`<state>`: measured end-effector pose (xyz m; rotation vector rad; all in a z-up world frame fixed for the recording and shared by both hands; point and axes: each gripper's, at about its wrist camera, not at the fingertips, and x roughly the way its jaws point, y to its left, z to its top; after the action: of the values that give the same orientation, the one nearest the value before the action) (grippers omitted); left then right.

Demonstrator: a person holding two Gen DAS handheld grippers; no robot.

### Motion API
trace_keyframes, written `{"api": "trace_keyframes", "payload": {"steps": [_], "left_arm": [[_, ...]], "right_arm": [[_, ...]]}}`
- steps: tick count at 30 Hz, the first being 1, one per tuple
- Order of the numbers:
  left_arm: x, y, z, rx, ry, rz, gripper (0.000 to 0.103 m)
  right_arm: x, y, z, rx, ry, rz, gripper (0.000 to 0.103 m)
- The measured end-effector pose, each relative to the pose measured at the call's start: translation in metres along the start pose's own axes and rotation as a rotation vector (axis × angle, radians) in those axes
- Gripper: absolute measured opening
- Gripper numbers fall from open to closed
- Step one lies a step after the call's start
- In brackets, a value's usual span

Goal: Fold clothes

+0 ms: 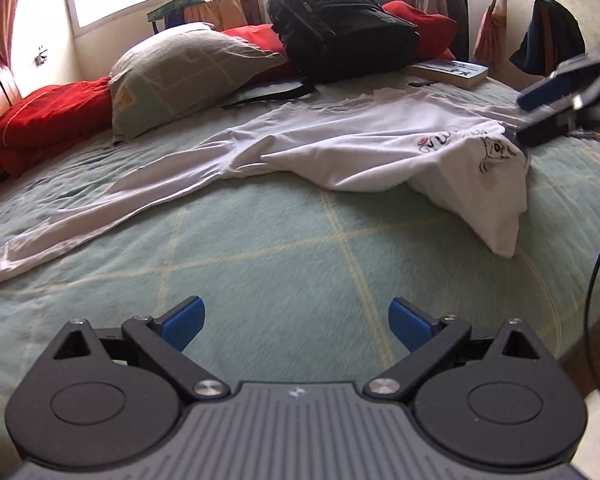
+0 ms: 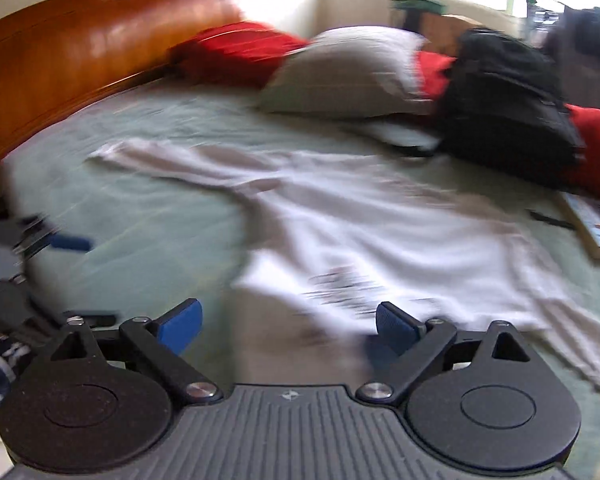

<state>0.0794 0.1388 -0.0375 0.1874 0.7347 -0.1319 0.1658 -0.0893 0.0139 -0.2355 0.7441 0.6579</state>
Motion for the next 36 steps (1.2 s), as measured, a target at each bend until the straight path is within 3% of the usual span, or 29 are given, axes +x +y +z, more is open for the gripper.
{"api": "trace_keyframes", "payload": {"steps": [6,10,14,21,29,36], "left_arm": [[-0.021,0.019,-0.018,-0.034,-0.024,0.047,0.099],[-0.025,0.029,-0.026,-0.067,-0.024,0.093,0.099],[-0.026,0.034,-0.027,-0.100,-0.029,0.112,0.099],[-0.022,0.028,-0.017,-0.161,-0.048,0.100,0.099],[-0.007,0.008,-0.002,-0.142,-0.031,0.114,0.099],[0.007,-0.003,0.009,-0.115,-0.005,0.120,0.099]], "right_arm": [[0.039,0.068,-0.011,-0.026,0.085,0.120,0.100],[0.070,0.079,-0.020,0.001,0.142,0.102,0.100],[0.087,0.079,-0.025,0.020,0.142,0.033,0.100],[0.102,0.058,-0.030,0.047,0.143,-0.069,0.099],[0.100,0.016,-0.006,0.009,0.116,-0.209,0.099],[0.105,-0.019,0.024,-0.032,0.090,-0.276,0.099]]}}
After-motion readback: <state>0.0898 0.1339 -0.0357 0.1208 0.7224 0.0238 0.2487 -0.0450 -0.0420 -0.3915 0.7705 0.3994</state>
